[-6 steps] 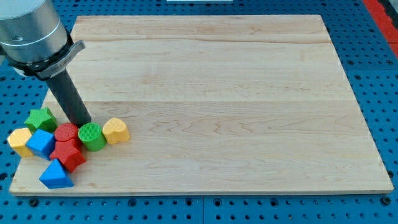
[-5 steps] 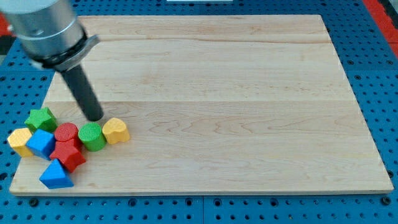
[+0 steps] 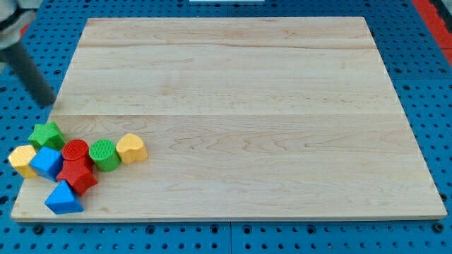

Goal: Move the blue triangle below to the blue cube

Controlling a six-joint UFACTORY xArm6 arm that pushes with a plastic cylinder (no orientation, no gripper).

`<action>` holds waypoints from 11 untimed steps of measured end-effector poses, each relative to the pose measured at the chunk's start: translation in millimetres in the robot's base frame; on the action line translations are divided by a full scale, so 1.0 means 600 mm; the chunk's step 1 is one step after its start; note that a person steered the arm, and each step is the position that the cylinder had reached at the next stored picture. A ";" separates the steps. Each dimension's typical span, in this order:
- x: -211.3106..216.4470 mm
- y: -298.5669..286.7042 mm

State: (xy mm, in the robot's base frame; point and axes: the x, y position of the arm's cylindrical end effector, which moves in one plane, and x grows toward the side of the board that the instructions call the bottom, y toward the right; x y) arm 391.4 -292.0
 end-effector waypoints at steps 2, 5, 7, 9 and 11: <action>-0.016 0.288; 0.376 0.424; 0.379 0.415; 0.369 0.179; 0.379 0.168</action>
State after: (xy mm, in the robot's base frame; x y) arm 618.9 -191.2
